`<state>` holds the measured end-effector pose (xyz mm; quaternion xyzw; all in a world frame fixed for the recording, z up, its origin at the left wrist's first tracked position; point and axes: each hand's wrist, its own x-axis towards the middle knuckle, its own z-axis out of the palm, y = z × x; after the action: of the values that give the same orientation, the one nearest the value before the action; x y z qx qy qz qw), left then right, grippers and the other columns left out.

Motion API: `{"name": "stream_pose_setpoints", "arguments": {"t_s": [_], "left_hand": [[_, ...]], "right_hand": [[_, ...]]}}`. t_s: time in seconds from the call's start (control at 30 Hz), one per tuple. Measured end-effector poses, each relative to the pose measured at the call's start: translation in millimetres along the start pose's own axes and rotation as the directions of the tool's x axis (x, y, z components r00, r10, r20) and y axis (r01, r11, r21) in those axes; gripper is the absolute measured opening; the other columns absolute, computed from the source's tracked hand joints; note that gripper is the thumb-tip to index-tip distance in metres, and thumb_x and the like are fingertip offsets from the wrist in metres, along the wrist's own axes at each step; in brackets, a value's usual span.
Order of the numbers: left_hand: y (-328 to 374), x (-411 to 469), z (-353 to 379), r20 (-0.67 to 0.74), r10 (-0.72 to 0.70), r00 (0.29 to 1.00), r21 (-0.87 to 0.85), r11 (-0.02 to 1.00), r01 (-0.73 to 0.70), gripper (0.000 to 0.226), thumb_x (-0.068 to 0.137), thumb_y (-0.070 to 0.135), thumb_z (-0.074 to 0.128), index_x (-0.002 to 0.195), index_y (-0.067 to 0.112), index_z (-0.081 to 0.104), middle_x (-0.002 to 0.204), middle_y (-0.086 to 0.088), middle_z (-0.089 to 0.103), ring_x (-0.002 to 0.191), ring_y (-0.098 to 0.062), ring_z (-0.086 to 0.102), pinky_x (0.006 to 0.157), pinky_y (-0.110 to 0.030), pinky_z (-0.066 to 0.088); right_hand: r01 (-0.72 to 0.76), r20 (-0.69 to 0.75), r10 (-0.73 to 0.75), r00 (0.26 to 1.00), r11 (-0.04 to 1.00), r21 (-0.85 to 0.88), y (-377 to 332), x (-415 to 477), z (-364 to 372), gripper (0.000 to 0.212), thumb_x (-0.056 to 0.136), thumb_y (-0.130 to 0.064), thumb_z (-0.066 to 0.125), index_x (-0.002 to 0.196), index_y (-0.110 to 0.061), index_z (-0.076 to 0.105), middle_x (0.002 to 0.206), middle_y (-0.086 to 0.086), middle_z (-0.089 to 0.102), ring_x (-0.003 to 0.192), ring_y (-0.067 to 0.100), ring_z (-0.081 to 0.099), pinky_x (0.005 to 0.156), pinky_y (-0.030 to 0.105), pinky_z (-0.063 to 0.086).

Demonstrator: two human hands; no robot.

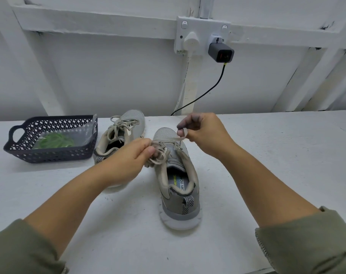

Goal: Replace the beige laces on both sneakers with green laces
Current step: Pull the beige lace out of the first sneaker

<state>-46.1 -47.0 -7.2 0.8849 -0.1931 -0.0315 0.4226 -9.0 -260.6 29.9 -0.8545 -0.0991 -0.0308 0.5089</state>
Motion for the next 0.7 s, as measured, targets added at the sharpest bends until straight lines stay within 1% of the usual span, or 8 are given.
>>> {"name": "stream_pose_setpoints", "arguments": {"t_s": [0.07, 0.1, 0.2, 0.27, 0.37, 0.47, 0.57, 0.7], "left_hand": [[-4, 3, -2, -0.062, 0.062, 0.996, 0.143, 0.988, -0.053, 0.026, 0.098, 0.02, 0.049, 0.073, 0.025, 0.053, 0.08, 0.004, 0.056, 0.072, -0.004, 0.054, 0.07, -0.027, 0.042], [-4, 4, -2, -0.09, 0.092, 0.992, 0.164, 0.984, -0.077, 0.027, 0.096, 0.016, 0.053, 0.073, 0.03, 0.055, 0.079, 0.006, 0.058, 0.075, -0.004, 0.056, 0.07, -0.025, 0.042], [2, 2, -1, -0.18, 0.139, 0.974, 0.092, 0.988, -0.124, 0.031, 0.092, 0.008, 0.06, 0.081, 0.037, 0.059, 0.074, 0.016, 0.066, 0.074, 0.005, 0.062, 0.067, -0.006, 0.043], [2, 4, -1, -0.215, 0.091, 0.972, 0.016, 0.996, -0.09, 0.028, 0.091, 0.007, 0.062, 0.082, 0.033, 0.06, 0.071, 0.017, 0.069, 0.071, 0.002, 0.066, 0.066, -0.007, 0.047], [2, 6, 0, -0.198, 0.034, 0.98, -0.045, 0.998, -0.044, 0.017, 0.09, 0.009, 0.063, 0.092, 0.024, 0.055, 0.075, 0.008, 0.069, 0.068, -0.001, 0.067, 0.066, -0.013, 0.05], [4, 9, 1, -0.141, 0.038, 0.989, -0.071, 0.996, -0.048, 0.012, 0.093, 0.01, 0.059, 0.096, 0.022, 0.058, 0.079, 0.008, 0.068, 0.065, 0.005, 0.061, 0.061, -0.009, 0.045], [2, 13, 0, -0.105, 0.044, 0.993, -0.095, 0.994, -0.054, 0.011, 0.094, 0.011, 0.058, 0.095, 0.021, 0.061, 0.084, 0.005, 0.068, 0.067, 0.001, 0.058, 0.062, -0.016, 0.047], [4, 13, 1, -0.074, 0.106, 0.992, -0.222, 0.968, -0.12, 0.014, 0.095, 0.005, 0.053, 0.093, 0.017, 0.06, 0.076, 0.015, 0.066, 0.067, 0.002, 0.055, 0.063, -0.014, 0.044]], "right_hand": [[-0.04, 0.002, 0.04, 0.999, 0.996, 0.076, 1, -1, -1, 0.016, 0.078, -0.002, 0.077, 0.076, -0.015, 0.067, 0.068, -0.001, 0.068, 0.06, 0.008, 0.064, 0.062, 0.023, 0.056], [-0.056, 0.007, 0.056, 0.998, 0.992, 0.113, 2, -2, -1, 0.016, 0.078, 0.0, 0.076, 0.077, -0.012, 0.066, 0.07, 0.003, 0.067, 0.061, 0.011, 0.065, 0.063, 0.024, 0.058], [-0.079, 0.025, 0.076, 0.997, 0.982, 0.169, 3, -1, -1, 0.017, 0.081, 0.006, 0.071, 0.077, -0.01, 0.065, 0.074, 0.009, 0.064, 0.064, 0.016, 0.065, 0.068, 0.026, 0.06], [-0.064, 0.02, 0.062, 0.998, 0.987, 0.15, 5, 1, -1, 0.02, 0.083, 0.005, 0.069, 0.076, -0.013, 0.064, 0.076, 0.012, 0.066, 0.066, 0.018, 0.066, 0.073, 0.029, 0.06], [-0.028, -0.014, 0.029, 0.999, 0.997, 0.078, 7, 5, -1, 0.022, 0.081, -0.001, 0.072, 0.074, -0.021, 0.064, 0.077, 0.009, 0.071, 0.069, 0.019, 0.067, 0.075, 0.035, 0.059], [-0.017, -0.025, 0.02, 0.999, 0.993, 0.118, 8, 7, -2, 0.021, 0.082, 0.0, 0.071, 0.076, -0.019, 0.064, 0.074, 0.004, 0.07, 0.068, 0.015, 0.067, 0.074, 0.031, 0.059], [-0.019, -0.009, 0.021, 1.0, 0.985, 0.169, 8, 7, -3, 0.019, 0.083, 0.002, 0.07, 0.08, -0.016, 0.064, 0.075, 0.005, 0.069, 0.07, 0.016, 0.066, 0.073, 0.029, 0.059], [-0.058, 0.026, 0.053, 0.998, 0.969, 0.242, 8, 7, -4, 0.017, 0.083, 0.002, 0.07, 0.086, -0.013, 0.063, 0.076, 0.008, 0.067, 0.071, 0.016, 0.066, 0.073, 0.029, 0.06]]}}
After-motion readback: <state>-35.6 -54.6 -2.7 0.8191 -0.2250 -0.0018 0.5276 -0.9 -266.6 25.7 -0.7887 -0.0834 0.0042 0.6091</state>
